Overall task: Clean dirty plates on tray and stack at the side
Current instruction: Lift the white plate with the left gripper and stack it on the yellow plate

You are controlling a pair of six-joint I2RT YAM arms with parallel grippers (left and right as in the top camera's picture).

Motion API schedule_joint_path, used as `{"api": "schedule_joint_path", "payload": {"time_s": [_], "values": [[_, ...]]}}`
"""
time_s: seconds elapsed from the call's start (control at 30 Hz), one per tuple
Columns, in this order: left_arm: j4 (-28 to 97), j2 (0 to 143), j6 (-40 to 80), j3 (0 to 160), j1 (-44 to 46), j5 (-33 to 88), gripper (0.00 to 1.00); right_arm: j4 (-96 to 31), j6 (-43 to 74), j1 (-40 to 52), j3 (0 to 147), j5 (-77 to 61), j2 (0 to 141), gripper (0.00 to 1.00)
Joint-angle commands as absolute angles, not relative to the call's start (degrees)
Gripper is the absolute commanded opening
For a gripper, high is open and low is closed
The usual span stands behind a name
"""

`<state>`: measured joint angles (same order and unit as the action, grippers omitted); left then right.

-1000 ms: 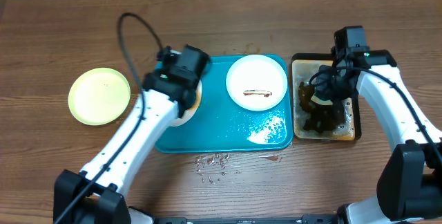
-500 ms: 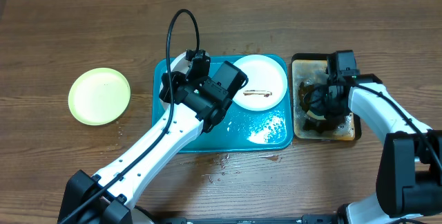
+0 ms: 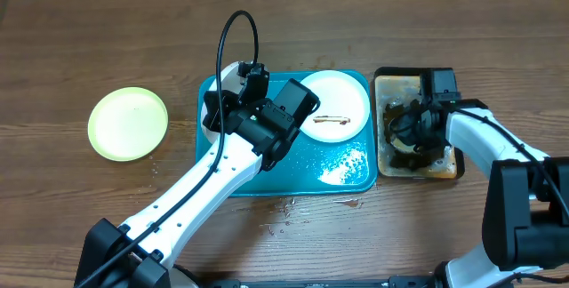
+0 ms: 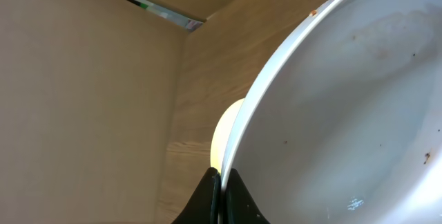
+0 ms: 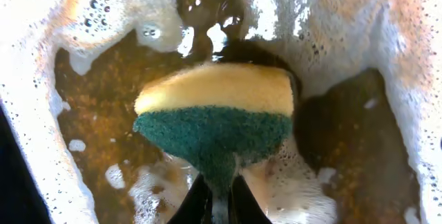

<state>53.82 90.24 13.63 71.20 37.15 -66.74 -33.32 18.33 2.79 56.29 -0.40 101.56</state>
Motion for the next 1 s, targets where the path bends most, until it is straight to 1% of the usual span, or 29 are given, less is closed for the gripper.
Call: {"api": "schedule_joint_path", "payload": {"time_s": [0.0,0.3,0.5,0.63,0.83,0.97], "values": [[53.7,89.6,15.4,72.7,37.5,-69.0,0.04,-35.0,19.3,3.1,56.2,-6.7,105.4,0.04],[53.9,89.6,15.4,72.7,37.5,-65.3,0.04,-46.4,17.4,3.1,68.2,-6.3,99.7,0.04],[54.0,89.6,15.5,72.7,37.5,-64.8,0.04,-48.8,17.2,3.1,67.2,-2.0,99.4,0.04],[54.0,89.6,15.4,72.7,37.5,-63.4,0.04,-46.4,16.1,3.1,63.1,0.5,99.6,0.04],[54.0,89.6,15.5,72.7,37.5,-61.6,0.04,-37.4,16.1,3.1,54.6,0.8,100.0,0.04],[54.0,89.6,15.4,72.7,37.5,-61.6,0.04,-34.7,16.1,3.1,52.5,0.8,100.0,0.04]]}}
